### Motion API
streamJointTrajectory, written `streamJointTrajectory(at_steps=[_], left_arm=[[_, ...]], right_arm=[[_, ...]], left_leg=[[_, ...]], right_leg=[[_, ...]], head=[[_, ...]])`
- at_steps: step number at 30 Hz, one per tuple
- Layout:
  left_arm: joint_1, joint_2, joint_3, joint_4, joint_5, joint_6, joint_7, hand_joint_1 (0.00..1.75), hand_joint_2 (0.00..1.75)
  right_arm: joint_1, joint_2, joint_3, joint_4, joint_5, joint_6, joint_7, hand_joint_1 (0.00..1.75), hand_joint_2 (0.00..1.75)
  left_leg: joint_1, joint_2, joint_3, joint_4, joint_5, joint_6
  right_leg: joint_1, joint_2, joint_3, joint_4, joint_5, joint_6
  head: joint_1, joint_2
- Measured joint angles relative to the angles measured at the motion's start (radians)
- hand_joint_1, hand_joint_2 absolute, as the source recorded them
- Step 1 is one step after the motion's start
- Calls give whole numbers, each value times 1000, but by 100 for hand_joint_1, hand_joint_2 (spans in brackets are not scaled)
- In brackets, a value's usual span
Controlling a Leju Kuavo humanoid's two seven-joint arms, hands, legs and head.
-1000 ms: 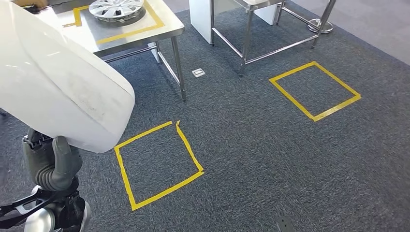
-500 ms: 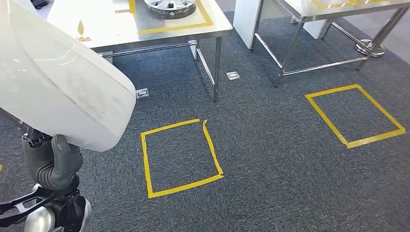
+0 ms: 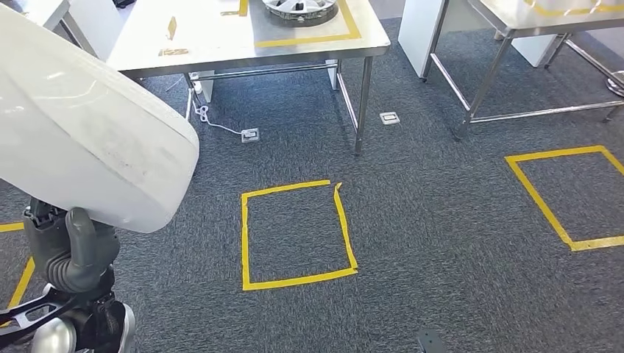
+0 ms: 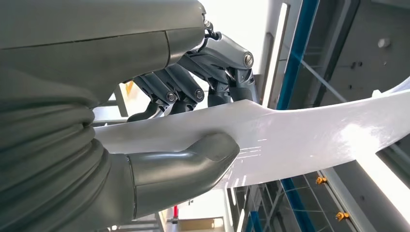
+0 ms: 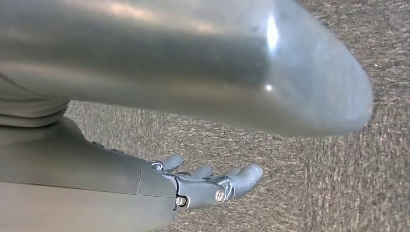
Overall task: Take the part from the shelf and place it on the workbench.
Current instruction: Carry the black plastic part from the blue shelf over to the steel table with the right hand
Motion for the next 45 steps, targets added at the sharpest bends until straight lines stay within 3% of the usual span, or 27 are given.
streamJointTrajectory(at_steps=[2, 3, 6, 8, 10, 12, 13, 14, 16, 18, 21, 23, 25, 27, 28, 29, 32, 34, 38, 40, 42, 43, 44, 45], left_arm=[[-1, 0, 2, 1, 2, -4, 0, 175, 175], [-2, -1, 2, 1, 3, -6, 0, 175, 175], [-2, -2, 3, 6, 4, -8, -2, 175, 175], [-4, -3, 3, 9, 4, -7, -5, 175, 175], [-7, -5, 4, 14, 4, -6, -10, 175, 175], [-8, -6, 4, 21, 4, -6, -13, 175, 175], [-8, -6, 4, 24, 3, -6, -14, 175, 175], [-8, -6, 5, 27, 1, -5, -14, 175, 175], [-8, -6, 5, 31, -6, 1, -15, 175, 175], [-8, -7, 6, 30, -8, 8, -19, 175, 175], [-5, -9, 6, 26, 4, 6, -23, 175, 175], [-3, -9, 6, 23, 10, 5, -24, 175, 175], [-2, -10, 6, 21, 12, 4, -24, 175, 175], [1, -9, 6, 22, 15, 4, -24, 175, 175], [3, -9, 6, 22, 16, 2, -24, 175, 175], [4, -9, 7, 22, 19, 0, -24, 175, 175], [5, -9, 7, 20, 35, -12, -21, 175, 175], [5, -10, 8, 18, 45, -18, -19, 175, 175], [4, -11, 10, 14, 50, -23, -16, 175, 175], [3, -13, 11, 13, 51, -23, -15, 175, 175], [3, -14, 12, 15, 51, -23, -13, 175, 175], [3, -14, 12, 16, 51, -24, -12, 175, 175], [3, -14, 13, 18, 51, -24, -12, 175, 175], [2, -14, 14, 20, 51, -25, -11, 175, 175]], right_arm=[[-1, 0, 0, 0, -1, 0, 2, 0, 0], [-2, 0, 0, 0, -1, 0, 4, 0, 0], [-2, 0, 0, 0, -1, 3, 5, 0, 0], [-3, 1, 1, 0, -1, 8, 3, 0, 0], [-3, 1, 1, 0, -1, 10, 1, 0, 0], [-1, 1, 2, 0, -2, 9, 2, 0, 0], [-1, 1, 2, 0, -3, 8, 4, 0, 0], [-1, 1, 2, 0, -4, 5, 6, 0, 0], [-3, 1, 2, 0, -7, 1, 6, 0, 0], [-5, 1, 2, 0, -11, 0, 4, 0, 0], [-6, 1, 1, 0, -16, 1, 3, 0, 0], [-6, 1, 1, 0, -18, 1, 2, 0, 0], [-5, 1, 1, 0, -18, 1, 2, 0, 0], [-3, 1, 1, 0, -18, 1, 1, 0, 0], [-2, 1, 1, 0, -18, 1, 0, 0, 0], [-2, 1, 1, 0, -18, 1, -1, 0, 0], [-4, 1, 1, 0, -18, 5, -3, 0, 0], [-5, 1, 1, 0, -18, 8, -3, 0, 0], [-6, 1, 1, 0, -18, 10, -3, 0, 0], [-6, 0, 1, 0, -18, 12, -3, 0, 0], [-4, -1, 1, 0, -19, 12, -3, 0, 0], [-3, -2, 1, 0, -19, 13, -3, 0, 0], [-3, -2, 1, 0, -19, 15, -2, 0, 0], [-2, -3, 1, 0, -19, 16, -2, 0, 0]], left_leg=[[-3, 13, 74, -138, 47, 11], [-6, 18, 94, -177, 56, 18], [-8, 6, 99, -194, 60, 38], [-4, -6, 100, -201, 67, 51], [-1, -20, 100, -204, 71, 58], [-1, -33, 97, -203, 71, 61], [0, -39, 96, -201, 71, 61], [0, -45, 97, -199, 70, 60], [2, -56, 97, -193, 67, 55], [0, -62, 94, -186, 63, 42], [-1, -66, 91, -190, 64, 22], [0, -47, 81, -168, 49, 11], [-2, -18, 39, -74, -6, 4], [-1, -7, -22, 56, -65, 2], [-2, -6, -38, 92, -72, 2], [-2, -6, -35, 87, -59, 4], [-6, 5, 66, -104, 31, 20], [-12, 12, 104, -186, 49, 33], [-12, 4, 109, -201, 55, 54], [-7, 2, 115, -207, 60, 63], [-7, -1, 115, -206, 59, 67], [-7, -3, 115, -205, 58, 68], [-7, -6, 116, -204, 56, 67], [-6, -9, 117, -203, 54, 66]], right_leg=[[2, -6, 2, 2, -3, 6], [4, -8, 3, 3, -4, 10], [6, -17, 3, 3, -5, 28], [3, -3, -7, 30, -25, 40], [0, 21, -55, 134, -83, 50], [-1, 29, -119, 261, -132, 54], [-1, 29, -133, 284, -129, 55], [-2, 30, -129, 268, -107, 55], [-5, 34, -73, 139, -34, 55], [-3, 46, -27, 33, 5, 48], [1, 48, -23, 15, 8, 26], [0, 42, -20, 8, 13, 11], [-1, 35, -19, 5, 15, 1], [2, 26, -21, 5, 14, -2], [3, 22, -22, 6, 14, -3], [4, 19, -22, 6, 14, -3], [9, 13, -18, 7, 12, 1], [11, 11, -18, 8, 11, 9], [8, 12, -20, 19, 1, 34], [6, 24, -58, 102, -46, 45], [5, 29, -128, 237, -104, 52], [4, 29, -153, 280, -112, 54], [4, 29, -162, 287, -100, 54], [3, 29, -148, 250, -69, 54]], head=[[0, 0], [1, 0], [1, 0], [2, 0], [5, 0], [8, 0], [8, 0], [8, 0], [9, 0], [10, 0], [10, 0], [8, 0], [3, 0], [2, 0], [2, 0], [2, 0], [2, 0], [2, 0], [3, 0], [7, 0], [9, 0], [9, 0], [9, 0], [9, 0]])
